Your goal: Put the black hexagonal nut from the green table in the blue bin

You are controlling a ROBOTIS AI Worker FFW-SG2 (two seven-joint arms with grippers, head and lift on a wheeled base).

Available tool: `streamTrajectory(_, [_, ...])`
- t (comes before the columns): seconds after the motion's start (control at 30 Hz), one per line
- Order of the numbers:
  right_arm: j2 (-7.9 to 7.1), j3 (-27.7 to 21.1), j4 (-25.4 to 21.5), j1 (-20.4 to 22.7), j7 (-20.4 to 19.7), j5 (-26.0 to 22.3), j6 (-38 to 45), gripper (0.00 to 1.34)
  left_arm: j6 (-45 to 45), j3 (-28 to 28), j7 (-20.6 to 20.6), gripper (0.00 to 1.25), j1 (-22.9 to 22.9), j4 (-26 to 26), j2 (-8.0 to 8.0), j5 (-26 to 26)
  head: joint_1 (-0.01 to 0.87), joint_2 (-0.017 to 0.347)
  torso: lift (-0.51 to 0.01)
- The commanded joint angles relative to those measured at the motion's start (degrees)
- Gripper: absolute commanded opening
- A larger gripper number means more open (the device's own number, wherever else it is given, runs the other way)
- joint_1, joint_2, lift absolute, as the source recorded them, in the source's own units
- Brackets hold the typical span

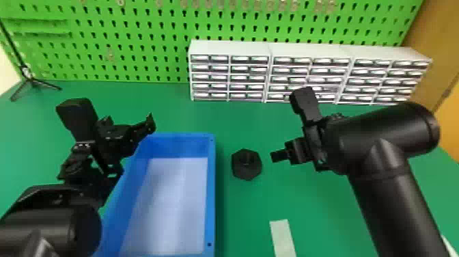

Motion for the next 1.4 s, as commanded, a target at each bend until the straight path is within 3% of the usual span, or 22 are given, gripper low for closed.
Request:
streamTrajectory(0.0, [-0.20, -0.2, 1.6, -0.5, 0.0, -0.3, -1.4, 0.87, 0.0, 0.0, 0.0, 1.15, -0.1, 0.0, 0.00, 0.0, 0.692, 0.008, -0.097])
streamTrajectory(0.57, [-0.28, 1.2, 13.2, -5.0, 0.1, -3.2, -13.1, 0.87, 0.0, 0.0, 0.0, 1.15, -0.1, 0.0, 0.00, 0.0, 0.692, 0.008, -0.097])
streamTrajectory(1.03, [0.59, 3.7, 25.7, -9.1, 3.6, -3.4, -24.3, 0.87, 0.0, -0.1, 0.0, 1.15, -0.1, 0.0, 0.00, 0.0, 0.692, 0.008, -0.097])
streamTrajectory(1.37, [1.03, 6.2, 31.9, -10.6, 5.1, -3.4, -31.2, 0.87, 0.0, 0.0, 0.0, 1.15, -0.1, 0.0, 0.00, 0.1, 0.692, 0.008, -0.097])
